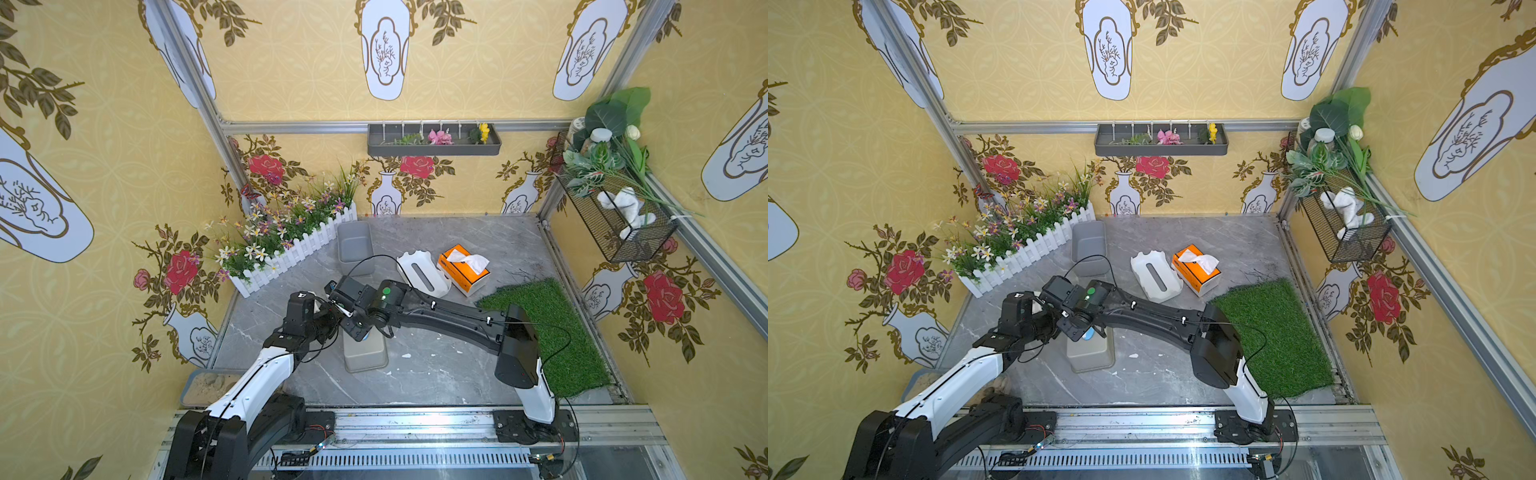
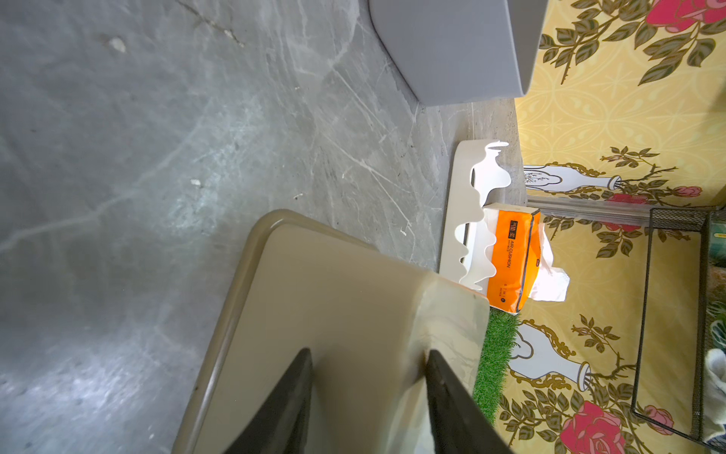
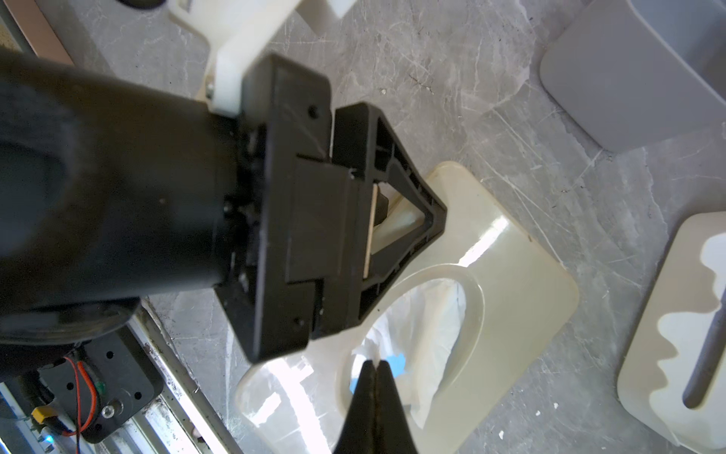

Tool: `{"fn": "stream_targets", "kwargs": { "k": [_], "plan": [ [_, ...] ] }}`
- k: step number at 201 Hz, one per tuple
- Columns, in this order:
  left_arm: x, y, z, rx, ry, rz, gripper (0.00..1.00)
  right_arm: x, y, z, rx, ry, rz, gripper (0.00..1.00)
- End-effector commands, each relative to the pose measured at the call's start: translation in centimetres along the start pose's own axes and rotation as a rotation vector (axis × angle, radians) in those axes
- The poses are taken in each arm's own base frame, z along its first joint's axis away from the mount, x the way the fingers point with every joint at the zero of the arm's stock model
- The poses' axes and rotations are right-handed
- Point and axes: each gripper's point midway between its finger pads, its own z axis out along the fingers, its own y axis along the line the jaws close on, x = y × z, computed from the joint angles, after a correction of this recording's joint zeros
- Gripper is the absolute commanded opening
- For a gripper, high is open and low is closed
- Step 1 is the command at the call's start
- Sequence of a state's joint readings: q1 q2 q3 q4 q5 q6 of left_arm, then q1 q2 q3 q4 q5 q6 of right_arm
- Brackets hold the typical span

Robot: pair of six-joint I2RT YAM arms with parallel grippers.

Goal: Put the tissue paper into the tissue box
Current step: Pull the paper towel from the tissue box.

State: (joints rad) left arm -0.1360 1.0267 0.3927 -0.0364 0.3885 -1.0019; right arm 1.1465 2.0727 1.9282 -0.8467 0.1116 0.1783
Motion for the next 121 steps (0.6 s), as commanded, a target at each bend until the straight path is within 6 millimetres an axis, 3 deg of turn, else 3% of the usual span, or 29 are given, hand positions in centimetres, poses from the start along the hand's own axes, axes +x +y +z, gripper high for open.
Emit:
{"fn": "stream_targets", "kwargs": {
  "k": [1, 13, 43, 86, 121],
  "plan": [
    [1.4, 3.2, 0.0, -0.126, 0.045, -0.042, 0.48, 0.6, -0.7, 0.2, 0.036, 0.026, 0.007, 0.17],
    [1.3, 3.1, 0.0, -0.125, 0.044, -0.041, 0.48, 0.7, -0.8, 0.1, 0.040, 0.025, 0.007, 0.34],
    [1.3, 2.9, 0.0, -0.121, 0.045, -0.039, 0.48, 0.8, -2.0, -0.7, 0.075, 0.003, 0.015, 0.44],
    [1.1, 2.6, -0.1, -0.116, 0.042, -0.036, 0.48, 1.3, -4.6, -0.1, 0.057, 0.010, 0.109, 0.50],
    [1.0, 2.5, -0.1, -0.116, 0.037, -0.034, 0.48, 1.5, -4.0, 1.6, 0.014, 0.051, 0.119, 0.51]
  ]
}}
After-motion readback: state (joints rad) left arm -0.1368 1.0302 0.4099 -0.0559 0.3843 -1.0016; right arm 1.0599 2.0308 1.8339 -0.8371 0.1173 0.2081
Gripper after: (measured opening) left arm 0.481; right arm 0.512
